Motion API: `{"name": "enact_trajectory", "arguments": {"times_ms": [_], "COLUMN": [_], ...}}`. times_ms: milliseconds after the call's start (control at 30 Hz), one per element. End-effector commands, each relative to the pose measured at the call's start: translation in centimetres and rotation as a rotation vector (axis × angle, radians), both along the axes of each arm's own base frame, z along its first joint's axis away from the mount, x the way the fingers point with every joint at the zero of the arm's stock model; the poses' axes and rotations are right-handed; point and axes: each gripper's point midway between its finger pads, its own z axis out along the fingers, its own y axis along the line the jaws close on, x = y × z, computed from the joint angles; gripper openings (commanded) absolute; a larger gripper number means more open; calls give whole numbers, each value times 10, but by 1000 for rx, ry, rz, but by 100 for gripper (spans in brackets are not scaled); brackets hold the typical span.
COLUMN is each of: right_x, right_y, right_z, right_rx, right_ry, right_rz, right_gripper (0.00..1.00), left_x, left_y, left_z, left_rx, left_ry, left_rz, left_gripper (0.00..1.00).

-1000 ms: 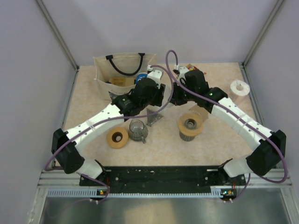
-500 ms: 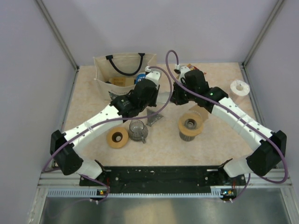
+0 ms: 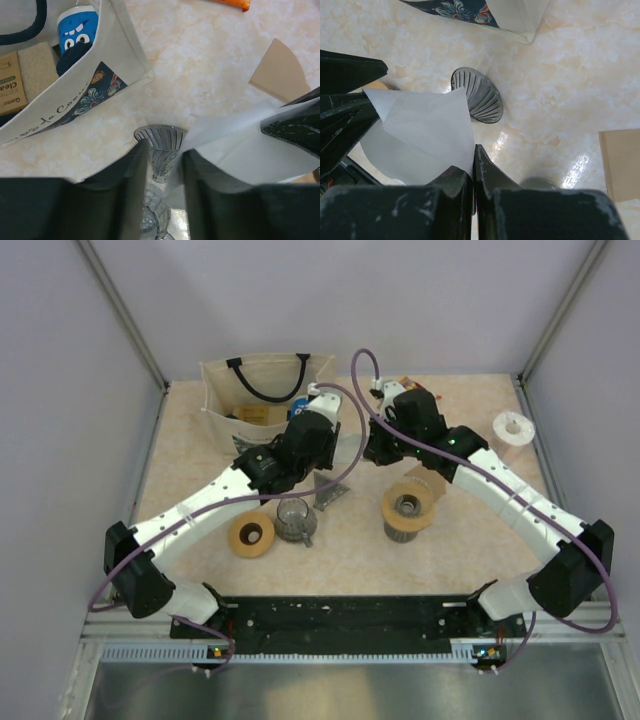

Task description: Place the coffee filter in the dripper

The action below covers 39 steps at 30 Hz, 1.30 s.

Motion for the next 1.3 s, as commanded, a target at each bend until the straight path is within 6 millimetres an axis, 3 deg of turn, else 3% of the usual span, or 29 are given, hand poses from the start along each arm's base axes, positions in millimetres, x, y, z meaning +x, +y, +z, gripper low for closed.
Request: {"name": "enact_trajectory", "arguments": {"times_ms": [0,133,367,500,667,867,967,1100,1267], "right_x": [-1,-12,-34,-47,-55,-50,-47,-45,-43], "right_y": [-6,-2,-20,-34,-52,-58,-57,-56,-61], "right_z": [37,39,46,56,64,66,67,63,60], "right_rx": [26,60,52,29,-17,-79,-84,-101,-133], "right_ry": [-79,-31,80,111,144,177,171,175,163], "right_rz": [-11,-1,-72,-108,-177,-216,-216,-203,-210], "right_gripper": [0,0,0,0,0,0,0,0,0], "left_x": [0,-14,-59,-80,-76,-53,-37,-36,-30], "left_y": [14,-8,-37,-40,-48,-65,-66,-81,-75], "left_z": [12,31,77,101,107,92,87,81,73], "left_rx": [-1,-109,-329,-433,-441,-299,-228,-217,-158], "left_ry": [-9,-24,-94,-152,-147,-123,-132,-89,-72], "left_rz": [41,-96,-381,-477,-486,-425,-355,-389,-346], "left_gripper": [46,99,99,99,99,99,92,67,42]}}
